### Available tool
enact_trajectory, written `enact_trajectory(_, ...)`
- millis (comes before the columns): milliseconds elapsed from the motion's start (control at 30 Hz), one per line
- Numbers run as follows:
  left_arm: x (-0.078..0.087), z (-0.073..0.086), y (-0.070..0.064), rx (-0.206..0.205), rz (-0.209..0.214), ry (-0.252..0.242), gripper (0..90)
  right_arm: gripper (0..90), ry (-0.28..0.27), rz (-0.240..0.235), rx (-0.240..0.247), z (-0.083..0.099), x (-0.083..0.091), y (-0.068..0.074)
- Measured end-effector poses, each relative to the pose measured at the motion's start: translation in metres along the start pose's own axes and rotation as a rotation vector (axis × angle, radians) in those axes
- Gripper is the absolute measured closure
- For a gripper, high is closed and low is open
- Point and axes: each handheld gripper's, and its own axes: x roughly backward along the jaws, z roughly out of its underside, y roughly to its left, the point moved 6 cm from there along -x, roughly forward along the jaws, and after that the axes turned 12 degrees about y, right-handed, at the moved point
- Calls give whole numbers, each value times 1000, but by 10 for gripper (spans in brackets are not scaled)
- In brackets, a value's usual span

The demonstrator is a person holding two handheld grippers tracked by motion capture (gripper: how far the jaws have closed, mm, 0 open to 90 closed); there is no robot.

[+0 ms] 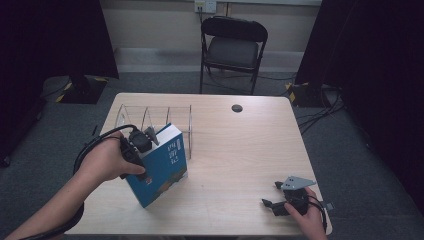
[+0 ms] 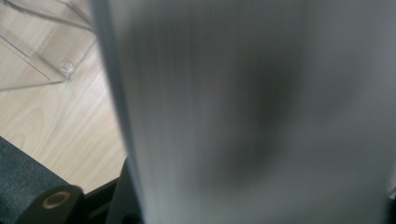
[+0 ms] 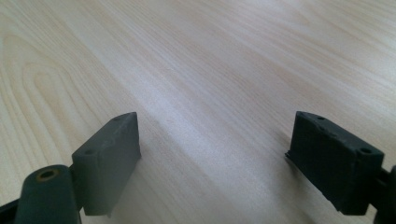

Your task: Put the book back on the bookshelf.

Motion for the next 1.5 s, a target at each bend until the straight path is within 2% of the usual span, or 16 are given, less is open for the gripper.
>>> enact_trajectory(33, 0, 0, 0, 5, 7, -14, 585, 153, 0, -1, 0, 0, 0, 0)
enact_trajectory(267, 0, 2, -2, -45, -27, 30, 592, 153, 0, -1, 1, 0, 0, 0)
enact_trajectory(367, 0, 2, -2, -59, -33, 31, 590, 153, 0, -1, 1, 0, 0, 0)
enact_trajectory(400, -1, 2, -2, -50, -31, 20, 585, 153, 0, -1, 1, 0, 0, 0)
enact_trajectory(533, -3, 4, 0, -28, -25, 35, 555, 153, 0, -1, 0, 0, 0, 0)
enact_trajectory(633, -3, 3, 0, -49, -24, 34, 563, 153, 0, -1, 1, 0, 0, 0)
enact_trajectory(667, -3, 4, -1, -57, -4, 41, 574, 153, 0, -1, 1, 0, 0, 0)
enact_trajectory(767, -3, 4, -3, -48, -18, 40, 587, 153, 0, -1, 1, 0, 0, 0)
enact_trajectory(867, -3, 4, -4, -45, -28, 4, 589, 153, 0, -1, 1, 0, 0, 0)
enact_trajectory(967, -3, 4, -5, -7, -22, -9, 589, 153, 0, -1, 1, 0, 0, 0)
enact_trajectory(1100, -3, 4, -5, -26, -24, 0, 596, 152, 0, -1, 2, 0, 0, 0)
enact_trajectory(1133, -3, 4, -5, -4, -13, -4, 599, 153, -2, -1, 2, 0, 0, 0)
enact_trajectory(1233, -1, 5, -4, -2, -1, -6, 613, 152, -2, -1, 2, 0, 0, 0)
enact_trajectory(1333, 0, 3, -6, 40, 44, -17, 615, 152, -3, -4, 3, -1, 0, -1)
enact_trajectory(1400, 2, 1, -8, 35, 67, -5, 616, 152, -3, -2, 3, -1, -1, -1)
enact_trajectory(1500, 6, -3, -9, 51, 87, 7, 617, 152, -5, -3, 3, -1, -1, -1)
